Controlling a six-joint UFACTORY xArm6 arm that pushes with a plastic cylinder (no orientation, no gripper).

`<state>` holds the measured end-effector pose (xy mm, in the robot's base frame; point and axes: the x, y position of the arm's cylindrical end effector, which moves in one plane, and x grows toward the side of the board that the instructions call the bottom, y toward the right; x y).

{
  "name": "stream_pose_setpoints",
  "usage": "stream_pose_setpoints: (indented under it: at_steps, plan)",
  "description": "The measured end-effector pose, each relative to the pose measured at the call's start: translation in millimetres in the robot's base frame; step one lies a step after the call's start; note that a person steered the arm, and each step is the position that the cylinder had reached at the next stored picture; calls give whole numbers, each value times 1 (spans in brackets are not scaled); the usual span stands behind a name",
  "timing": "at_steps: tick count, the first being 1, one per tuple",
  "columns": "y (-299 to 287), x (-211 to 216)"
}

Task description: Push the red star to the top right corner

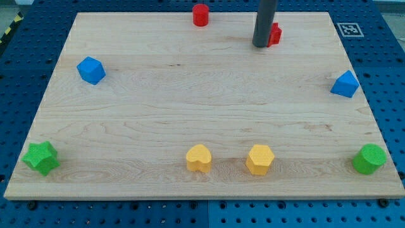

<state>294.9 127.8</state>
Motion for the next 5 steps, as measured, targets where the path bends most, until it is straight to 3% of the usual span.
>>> stream_pose_setpoints:
  at_steps: [2, 5]
  plan:
    - [27, -26]
    - [18, -47]
